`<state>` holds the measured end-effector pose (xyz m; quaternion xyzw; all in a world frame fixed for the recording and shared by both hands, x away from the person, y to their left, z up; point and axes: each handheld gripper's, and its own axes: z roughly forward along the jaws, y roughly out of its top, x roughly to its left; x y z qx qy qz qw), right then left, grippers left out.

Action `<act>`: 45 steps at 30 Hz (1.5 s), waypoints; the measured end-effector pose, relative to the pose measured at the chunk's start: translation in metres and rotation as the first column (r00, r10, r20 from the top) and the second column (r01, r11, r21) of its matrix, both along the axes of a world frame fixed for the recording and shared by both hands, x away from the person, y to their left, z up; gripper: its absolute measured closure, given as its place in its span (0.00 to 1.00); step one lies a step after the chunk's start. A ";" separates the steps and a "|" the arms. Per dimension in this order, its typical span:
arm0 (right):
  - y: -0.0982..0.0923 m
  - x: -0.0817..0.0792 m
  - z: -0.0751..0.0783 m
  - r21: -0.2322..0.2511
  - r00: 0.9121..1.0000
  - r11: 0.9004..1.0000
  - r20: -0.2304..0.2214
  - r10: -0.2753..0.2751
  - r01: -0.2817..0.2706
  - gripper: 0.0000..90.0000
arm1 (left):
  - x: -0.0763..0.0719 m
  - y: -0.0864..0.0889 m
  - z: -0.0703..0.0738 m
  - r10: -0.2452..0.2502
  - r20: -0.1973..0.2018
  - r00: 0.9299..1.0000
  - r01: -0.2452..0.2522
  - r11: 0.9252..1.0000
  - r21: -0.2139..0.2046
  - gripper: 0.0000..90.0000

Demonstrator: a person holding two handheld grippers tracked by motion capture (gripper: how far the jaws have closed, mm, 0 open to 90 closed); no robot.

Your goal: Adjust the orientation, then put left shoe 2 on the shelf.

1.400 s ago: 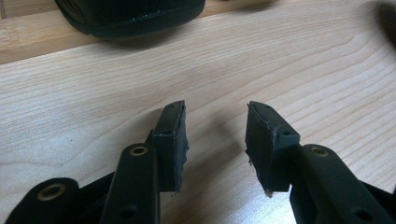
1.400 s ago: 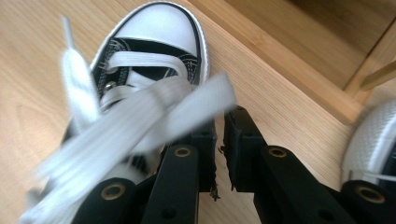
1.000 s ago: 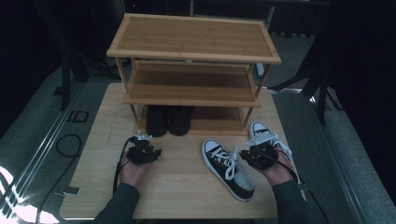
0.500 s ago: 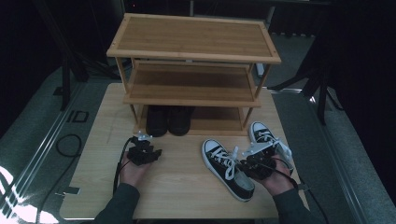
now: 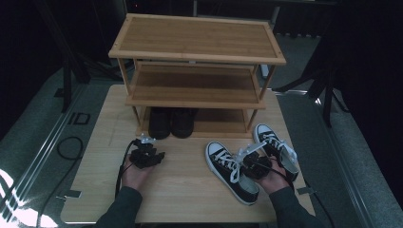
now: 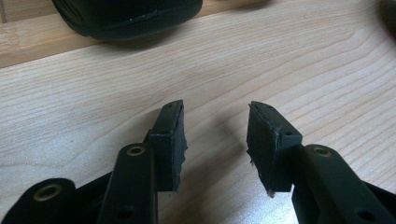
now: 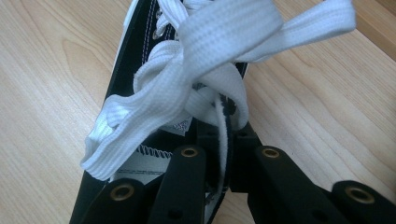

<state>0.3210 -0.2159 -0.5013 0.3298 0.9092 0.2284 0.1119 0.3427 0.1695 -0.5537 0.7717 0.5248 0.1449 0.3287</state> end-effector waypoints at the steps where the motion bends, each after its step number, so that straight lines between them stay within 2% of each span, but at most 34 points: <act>1: 0.000 0.000 0.000 0.003 1.000 1.000 -0.002 0.002 -0.002 0.97 | 0.000 0.000 0.000 -0.001 0.000 1.000 0.001 1.000 0.001 0.63; 12: -0.004 0.002 0.005 0.032 1.000 1.000 -0.016 0.000 0.001 0.98 | 0.000 -0.001 0.000 -0.001 0.003 1.000 0.001 1.000 0.010 0.62; 22: -0.003 0.002 0.015 0.022 0.999 0.999 -0.021 0.029 -0.028 0.98 | -0.002 -0.004 0.002 -0.015 -0.007 1.000 0.015 1.000 0.016 0.64; 25: -0.006 0.001 0.019 0.024 0.999 0.999 -0.016 0.032 -0.032 0.98 | -0.005 -0.010 0.007 -0.043 0.006 0.999 0.042 0.998 0.036 0.64; 31: -0.012 0.001 0.027 0.030 0.999 0.999 -0.009 0.032 -0.032 0.98 | -0.008 -0.018 0.019 -0.070 0.042 0.997 0.069 0.997 0.022 0.64; 40: -0.019 -0.001 0.035 0.042 0.999 0.999 -0.018 0.031 -0.030 0.98 | -0.008 -0.021 0.036 -0.095 0.072 0.993 0.094 0.995 0.016 0.64; 45: -0.020 -0.001 0.039 0.045 0.999 0.999 -0.017 0.031 -0.030 0.98 | -0.004 -0.026 0.047 -0.119 0.080 0.990 0.119 0.993 0.003 0.70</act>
